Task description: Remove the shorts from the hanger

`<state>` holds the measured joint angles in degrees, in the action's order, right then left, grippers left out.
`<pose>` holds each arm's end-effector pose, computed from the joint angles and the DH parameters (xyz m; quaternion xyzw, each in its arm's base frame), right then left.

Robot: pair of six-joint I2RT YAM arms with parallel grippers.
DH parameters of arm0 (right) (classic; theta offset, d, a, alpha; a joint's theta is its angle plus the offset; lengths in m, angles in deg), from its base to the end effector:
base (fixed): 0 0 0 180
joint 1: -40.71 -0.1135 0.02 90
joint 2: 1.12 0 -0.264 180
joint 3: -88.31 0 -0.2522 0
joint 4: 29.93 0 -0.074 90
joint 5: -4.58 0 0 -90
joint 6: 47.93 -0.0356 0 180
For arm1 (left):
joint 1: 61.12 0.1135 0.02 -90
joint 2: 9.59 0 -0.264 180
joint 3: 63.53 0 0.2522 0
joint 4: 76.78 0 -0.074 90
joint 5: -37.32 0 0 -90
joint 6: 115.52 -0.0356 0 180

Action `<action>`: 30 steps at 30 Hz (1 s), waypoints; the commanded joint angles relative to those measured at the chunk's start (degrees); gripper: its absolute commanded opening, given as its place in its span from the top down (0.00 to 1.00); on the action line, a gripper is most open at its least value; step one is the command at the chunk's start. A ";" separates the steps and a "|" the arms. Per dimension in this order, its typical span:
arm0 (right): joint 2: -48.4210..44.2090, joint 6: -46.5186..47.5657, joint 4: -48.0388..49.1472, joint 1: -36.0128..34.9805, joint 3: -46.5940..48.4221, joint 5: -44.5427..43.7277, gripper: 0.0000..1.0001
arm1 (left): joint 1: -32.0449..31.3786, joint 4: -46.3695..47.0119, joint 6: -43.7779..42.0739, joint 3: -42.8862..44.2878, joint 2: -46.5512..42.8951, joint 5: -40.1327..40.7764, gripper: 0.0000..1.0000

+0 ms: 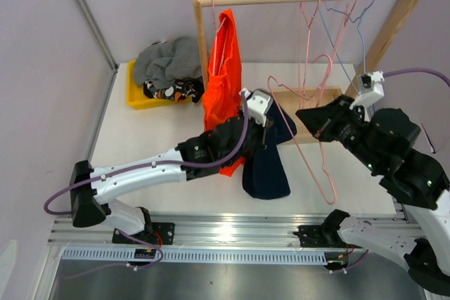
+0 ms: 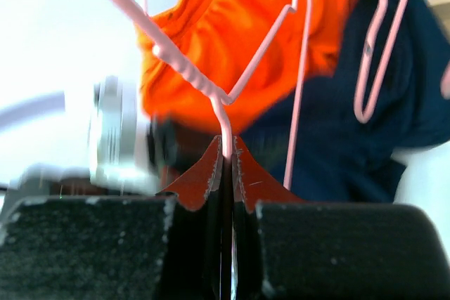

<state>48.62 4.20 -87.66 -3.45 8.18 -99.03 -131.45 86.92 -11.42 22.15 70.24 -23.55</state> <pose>0.0910 0.0767 0.4942 0.0369 0.7503 0.3620 0.5520 0.1266 -0.3027 0.3800 0.2086 0.7319 -0.2729 0.5885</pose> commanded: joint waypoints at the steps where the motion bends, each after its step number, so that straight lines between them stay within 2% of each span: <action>1: -2.80 -3.53 -3.75 -0.40 1.25 2.71 1.00 | 3.52 -7.02 -3.39 9.26 3.56 -2.23 1.00; 3: -3.07 -3.36 -6.12 -0.40 3.18 1.92 1.00 | 5.28 -10.18 -2.08 9.82 4.10 -2.49 1.00; 6: -2.37 -1.25 -7.27 -0.40 6.78 0.34 1.00 | 5.55 -9.50 0.20 5.17 1.74 -2.93 1.00; 9: 1.05 2.61 -7.19 -0.40 12.56 -1.59 1.00 | 4.68 -9.14 5.20 -5.09 -3.79 -4.95 1.00; 11: 5.71 6.21 -6.84 -0.31 16.70 -2.39 1.00 | 2.40 -10.28 6.98 -10.28 -8.70 -2.16 1.00; 13: 11.40 8.59 -6.31 -0.31 23.19 -2.92 1.00 | -3.92 -11.95 9.00 -14.08 -11.79 1.88 1.00; 14: 13.44 10.69 -6.05 -0.22 25.49 -3.09 1.00 | -9.25 -15.17 11.70 -16.00 -14.24 6.51 1.00; 19: 25.74 15.19 -5.08 1.96 40.77 -1.26 1.00 | -23.26 -26.35 24.54 -18.04 -19.53 15.42 1.00; 23: 33.83 16.77 -2.10 7.22 45.37 2.43 1.00 | -36.16 -35.13 33.59 -16.11 -20.86 21.22 1.00; 26: 37.35 15.46 0.36 12.76 45.82 7.09 1.00 | -42.76 -42.41 38.42 -11.99 -18.23 25.62 1.00; 30: 40.08 13.35 1.86 16.39 44.60 9.65 1.00 | -47.18 -56.75 48.10 -2.78 -12.87 30.36 1.00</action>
<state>88.94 18.13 -90.61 11.08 51.32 -93.00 -175.75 42.35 25.22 11.52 55.14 -0.69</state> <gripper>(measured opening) 0.066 0.014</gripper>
